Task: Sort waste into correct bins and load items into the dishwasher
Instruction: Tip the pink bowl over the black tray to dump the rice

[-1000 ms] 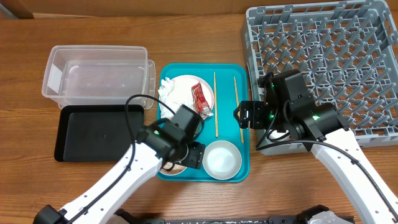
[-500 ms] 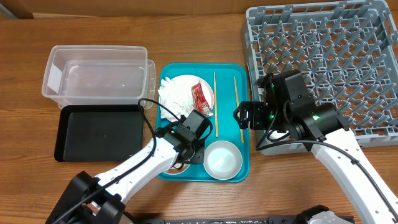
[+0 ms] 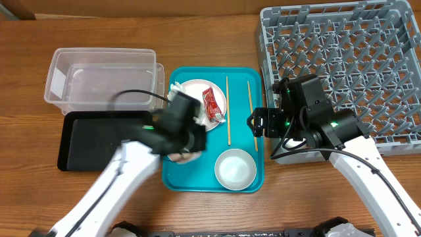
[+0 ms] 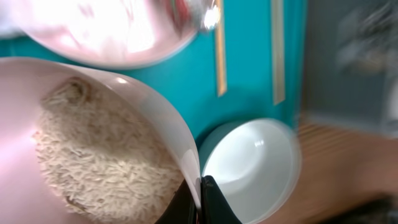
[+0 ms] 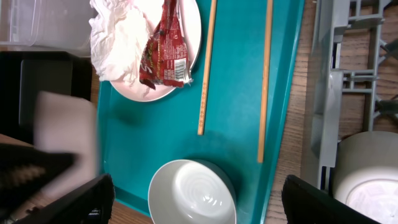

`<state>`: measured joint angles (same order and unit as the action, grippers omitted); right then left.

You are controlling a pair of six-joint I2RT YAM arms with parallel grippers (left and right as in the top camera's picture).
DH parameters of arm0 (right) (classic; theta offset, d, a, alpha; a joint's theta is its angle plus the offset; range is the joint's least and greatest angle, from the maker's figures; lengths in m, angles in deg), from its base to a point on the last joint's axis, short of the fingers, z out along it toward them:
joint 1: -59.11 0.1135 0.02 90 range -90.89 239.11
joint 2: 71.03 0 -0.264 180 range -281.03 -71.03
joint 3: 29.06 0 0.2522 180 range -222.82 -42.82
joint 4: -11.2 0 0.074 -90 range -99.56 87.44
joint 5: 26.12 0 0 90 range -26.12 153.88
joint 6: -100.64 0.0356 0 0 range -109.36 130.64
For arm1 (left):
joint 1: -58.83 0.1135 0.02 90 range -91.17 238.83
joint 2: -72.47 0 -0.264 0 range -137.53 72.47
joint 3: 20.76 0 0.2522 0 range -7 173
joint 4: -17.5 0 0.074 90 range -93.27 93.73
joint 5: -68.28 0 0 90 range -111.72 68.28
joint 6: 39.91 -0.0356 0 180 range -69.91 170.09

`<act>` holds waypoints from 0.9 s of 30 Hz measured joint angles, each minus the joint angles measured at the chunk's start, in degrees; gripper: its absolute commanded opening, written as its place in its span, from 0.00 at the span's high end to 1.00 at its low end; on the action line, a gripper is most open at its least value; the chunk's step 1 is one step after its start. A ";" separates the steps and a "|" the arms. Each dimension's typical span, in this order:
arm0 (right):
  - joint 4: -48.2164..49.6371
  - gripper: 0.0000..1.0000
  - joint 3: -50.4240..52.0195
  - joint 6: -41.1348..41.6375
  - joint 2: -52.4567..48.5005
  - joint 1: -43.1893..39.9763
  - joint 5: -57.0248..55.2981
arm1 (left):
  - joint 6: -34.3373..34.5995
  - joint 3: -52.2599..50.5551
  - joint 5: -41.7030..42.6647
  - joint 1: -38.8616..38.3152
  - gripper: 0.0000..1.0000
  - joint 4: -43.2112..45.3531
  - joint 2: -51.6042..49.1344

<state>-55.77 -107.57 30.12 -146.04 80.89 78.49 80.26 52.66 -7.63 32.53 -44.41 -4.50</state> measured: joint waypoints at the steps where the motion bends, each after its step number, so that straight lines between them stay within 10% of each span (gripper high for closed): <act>1: 0.02 0.13 0.00 0.02 0.00 0.00 0.00 | -0.83 0.24 2.19 2.93 0.96 -0.13 1.18; 12: -0.07 0.13 0.00 0.00 0.00 0.00 0.00 | -22.21 0.66 39.17 46.56 0.96 -8.26 -4.00; 27: -0.39 0.12 0.00 0.02 0.00 0.00 0.00 | -39.39 0.66 72.15 60.98 0.96 -9.94 -22.43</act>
<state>-56.16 -107.57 30.14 -146.04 80.89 78.49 40.87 53.32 64.52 93.51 -54.35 -26.93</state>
